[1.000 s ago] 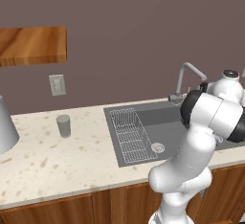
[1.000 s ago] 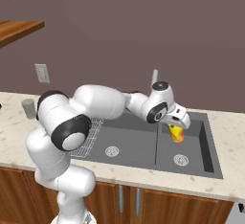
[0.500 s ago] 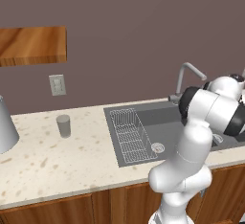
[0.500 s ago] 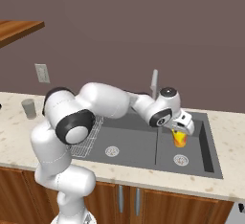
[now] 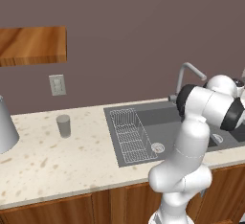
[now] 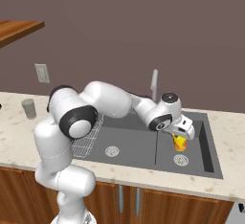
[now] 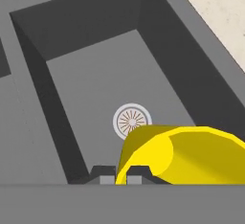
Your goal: Move any existing items from the left basin to the right basin for drying. Then move the glass cup from the counter to the left basin of the sink for washing.
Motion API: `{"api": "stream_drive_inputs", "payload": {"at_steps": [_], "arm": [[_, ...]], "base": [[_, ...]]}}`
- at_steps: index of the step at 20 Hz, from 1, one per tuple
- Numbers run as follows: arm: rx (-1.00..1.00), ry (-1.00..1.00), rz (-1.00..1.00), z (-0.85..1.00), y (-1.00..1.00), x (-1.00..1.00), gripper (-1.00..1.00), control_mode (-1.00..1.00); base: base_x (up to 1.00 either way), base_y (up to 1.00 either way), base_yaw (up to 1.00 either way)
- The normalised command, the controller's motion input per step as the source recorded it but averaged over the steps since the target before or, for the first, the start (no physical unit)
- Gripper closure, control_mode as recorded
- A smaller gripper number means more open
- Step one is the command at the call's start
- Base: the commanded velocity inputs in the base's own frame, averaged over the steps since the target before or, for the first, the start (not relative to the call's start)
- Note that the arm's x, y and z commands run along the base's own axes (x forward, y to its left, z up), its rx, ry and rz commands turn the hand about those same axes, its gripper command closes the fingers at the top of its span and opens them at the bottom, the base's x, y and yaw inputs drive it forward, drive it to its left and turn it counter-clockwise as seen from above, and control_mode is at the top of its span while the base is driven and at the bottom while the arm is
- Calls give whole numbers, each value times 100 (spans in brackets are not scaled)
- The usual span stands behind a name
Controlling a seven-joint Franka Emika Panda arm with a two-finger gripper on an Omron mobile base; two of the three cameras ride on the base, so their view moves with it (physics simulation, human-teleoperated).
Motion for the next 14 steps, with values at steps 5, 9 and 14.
{"api": "stream_drive_inputs", "payload": {"at_steps": [5,9,14], "arm": [[0,0,0,-26,0,0,100,-100],[1,0,0,-21,0,0,100,-100],[2,0,0,-23,0,0,100,-100]], "base": [[0,0,0],[0,0,0],[0,0,0]]}}
